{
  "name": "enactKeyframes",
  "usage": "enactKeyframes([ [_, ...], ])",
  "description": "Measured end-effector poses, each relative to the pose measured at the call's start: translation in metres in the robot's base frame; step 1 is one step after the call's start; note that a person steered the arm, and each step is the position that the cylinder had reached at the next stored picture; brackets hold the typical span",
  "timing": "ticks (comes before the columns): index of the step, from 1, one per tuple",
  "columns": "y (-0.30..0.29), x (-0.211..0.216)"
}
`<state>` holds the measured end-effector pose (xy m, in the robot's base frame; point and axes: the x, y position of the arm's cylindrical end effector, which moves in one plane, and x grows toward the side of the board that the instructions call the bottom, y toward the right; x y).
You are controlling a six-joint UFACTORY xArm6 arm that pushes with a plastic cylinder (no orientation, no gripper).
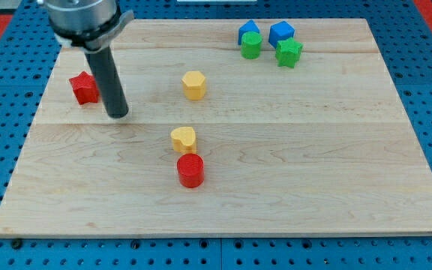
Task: Push the red star slightly up
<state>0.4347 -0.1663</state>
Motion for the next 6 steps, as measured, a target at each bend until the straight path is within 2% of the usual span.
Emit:
enactKeyframes([
  [1,-0.042,-0.038],
  [2,-0.040,-0.112],
  [3,-0.019,-0.117],
  [4,-0.004,-0.072],
  [5,-0.061,-0.081],
  [6,-0.063,-0.149],
])
